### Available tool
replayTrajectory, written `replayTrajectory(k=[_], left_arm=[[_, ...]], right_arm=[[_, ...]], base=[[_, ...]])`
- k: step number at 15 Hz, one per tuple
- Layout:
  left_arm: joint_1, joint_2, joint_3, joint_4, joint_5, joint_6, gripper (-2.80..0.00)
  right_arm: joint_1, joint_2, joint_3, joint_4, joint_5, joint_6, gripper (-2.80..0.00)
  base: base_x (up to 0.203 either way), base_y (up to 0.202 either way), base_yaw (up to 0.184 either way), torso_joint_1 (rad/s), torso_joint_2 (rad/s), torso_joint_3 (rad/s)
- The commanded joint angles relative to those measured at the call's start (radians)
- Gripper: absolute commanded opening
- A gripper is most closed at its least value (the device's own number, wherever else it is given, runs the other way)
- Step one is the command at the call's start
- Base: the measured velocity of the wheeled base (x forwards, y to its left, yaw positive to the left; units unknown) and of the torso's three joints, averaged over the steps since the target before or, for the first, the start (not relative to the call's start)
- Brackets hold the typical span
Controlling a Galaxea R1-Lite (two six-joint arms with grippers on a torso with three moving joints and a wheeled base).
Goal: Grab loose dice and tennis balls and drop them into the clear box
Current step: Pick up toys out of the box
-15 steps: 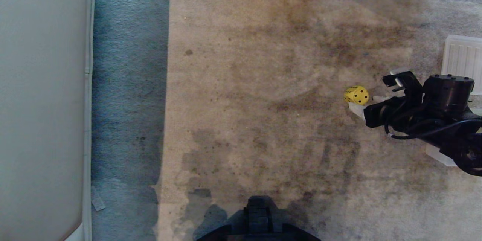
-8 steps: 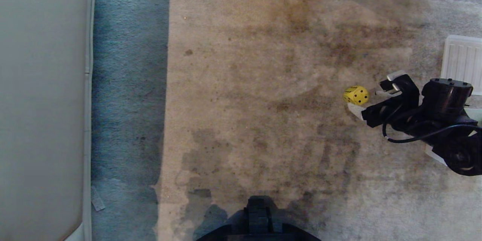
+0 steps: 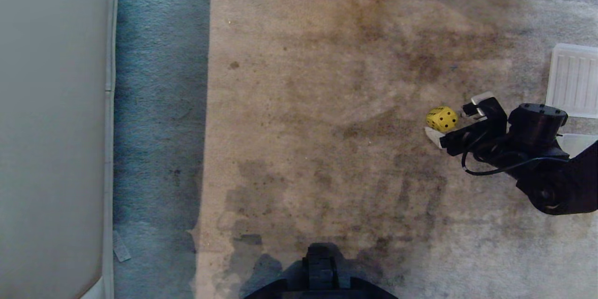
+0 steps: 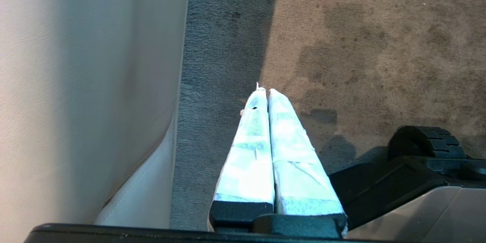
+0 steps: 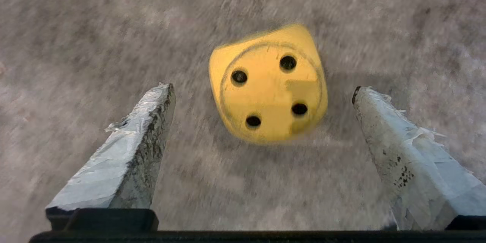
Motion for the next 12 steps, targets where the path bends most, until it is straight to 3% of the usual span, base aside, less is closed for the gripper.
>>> replayTrajectory(k=[1, 2, 8, 12], left_arm=[[0.000, 0.000, 0.000, 0.000, 0.001, 0.000, -2.80], [0.000, 0.000, 0.000, 0.000, 0.001, 0.000, -2.80], [0.000, 0.000, 0.000, 0.000, 0.001, 0.000, -2.80], [0.000, 0.000, 0.002, 0.000, 0.001, 0.000, -2.80]], right_arm=[[0.000, 0.044, -0.006, -0.028, 0.001, -0.002, 0.00], [0.000, 0.052, -0.006, -0.044, 0.002, -0.003, -2.80], [0.001, 0.075, 0.021, -0.140, -0.001, -0.012, -2.80], [-0.003, -0.104, 0.069, 0.013, -0.037, -0.011, -2.80]], base=[[0.000, 0.000, 0.000, 0.000, 0.00, 0.000], [0.000, 0.000, 0.000, 0.000, 0.00, 0.000], [0.000, 0.000, 0.000, 0.000, 0.00, 0.000], [0.000, 0.000, 0.000, 0.000, 0.00, 0.000]])
